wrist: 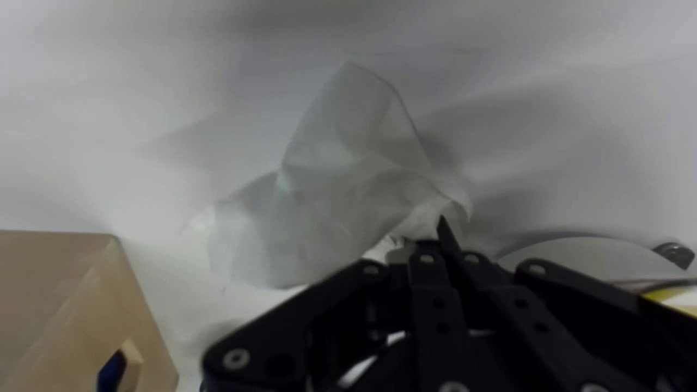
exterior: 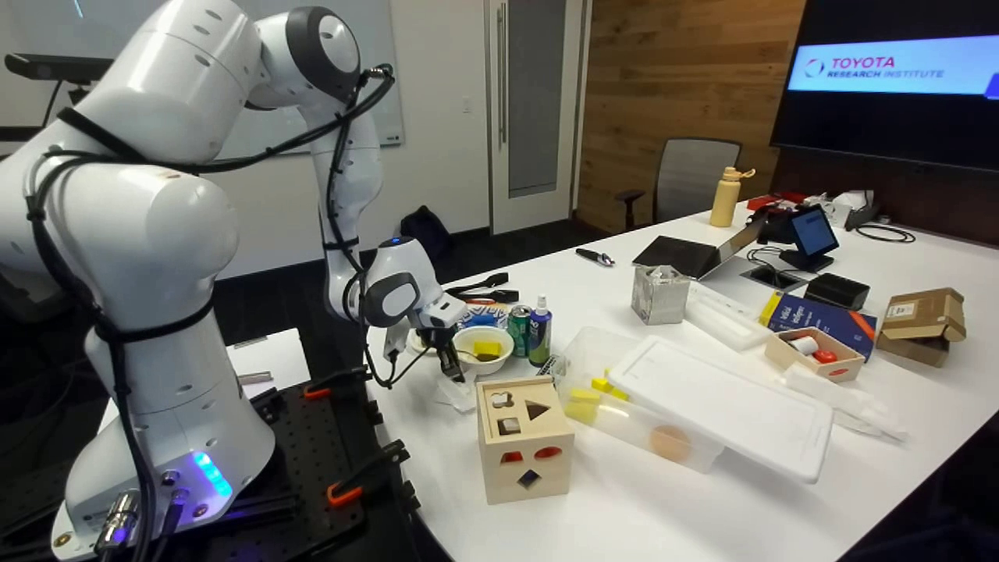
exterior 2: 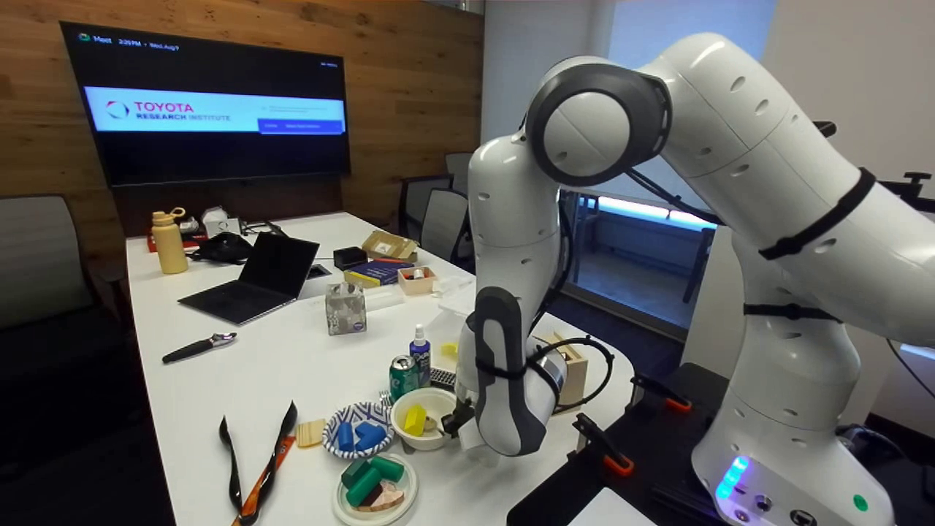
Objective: Put the spoon in the bowl, then use the paper towel to clean the surface
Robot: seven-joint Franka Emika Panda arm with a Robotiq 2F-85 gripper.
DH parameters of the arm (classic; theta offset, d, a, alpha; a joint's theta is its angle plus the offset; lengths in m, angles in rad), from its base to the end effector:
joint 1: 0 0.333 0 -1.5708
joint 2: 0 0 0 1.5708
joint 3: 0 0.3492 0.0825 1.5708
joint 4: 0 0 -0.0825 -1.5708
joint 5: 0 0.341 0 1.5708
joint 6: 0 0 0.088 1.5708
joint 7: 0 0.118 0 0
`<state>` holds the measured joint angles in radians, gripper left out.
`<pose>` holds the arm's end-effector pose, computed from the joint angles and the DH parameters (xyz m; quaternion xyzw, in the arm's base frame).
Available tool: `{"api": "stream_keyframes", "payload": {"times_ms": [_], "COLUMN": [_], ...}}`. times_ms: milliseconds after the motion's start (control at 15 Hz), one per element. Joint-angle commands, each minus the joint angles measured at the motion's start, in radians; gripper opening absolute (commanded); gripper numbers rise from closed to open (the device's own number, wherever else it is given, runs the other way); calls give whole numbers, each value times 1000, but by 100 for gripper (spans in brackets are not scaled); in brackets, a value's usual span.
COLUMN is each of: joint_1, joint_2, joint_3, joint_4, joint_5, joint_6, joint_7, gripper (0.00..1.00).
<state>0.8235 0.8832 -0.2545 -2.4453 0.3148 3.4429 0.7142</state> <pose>0.4044 0.1962 0.0542 0.9729 -0.1719 0.1453 0.0526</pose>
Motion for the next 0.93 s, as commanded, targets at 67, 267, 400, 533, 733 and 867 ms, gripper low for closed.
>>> {"api": "stream_keyframes", "payload": {"times_ms": [67, 267, 400, 533, 733, 867], "joint_1": [-184, -77, 29, 128, 155, 75], "joint_2": [-78, -90, -82, -50, -9, -18], "joint_3": [153, 58, -42, -142, -177, -106], "joint_4": [-23, -45, -51, -51, -44, -36], "joint_5": [42, 161, 193, 180, 156, 156], "joint_6": [-77, -204, -274, -321, -303, -239], "joint_7": [-122, -124, -90, -53, -25, -45], "gripper": [0, 0, 0, 0, 0, 0]}}
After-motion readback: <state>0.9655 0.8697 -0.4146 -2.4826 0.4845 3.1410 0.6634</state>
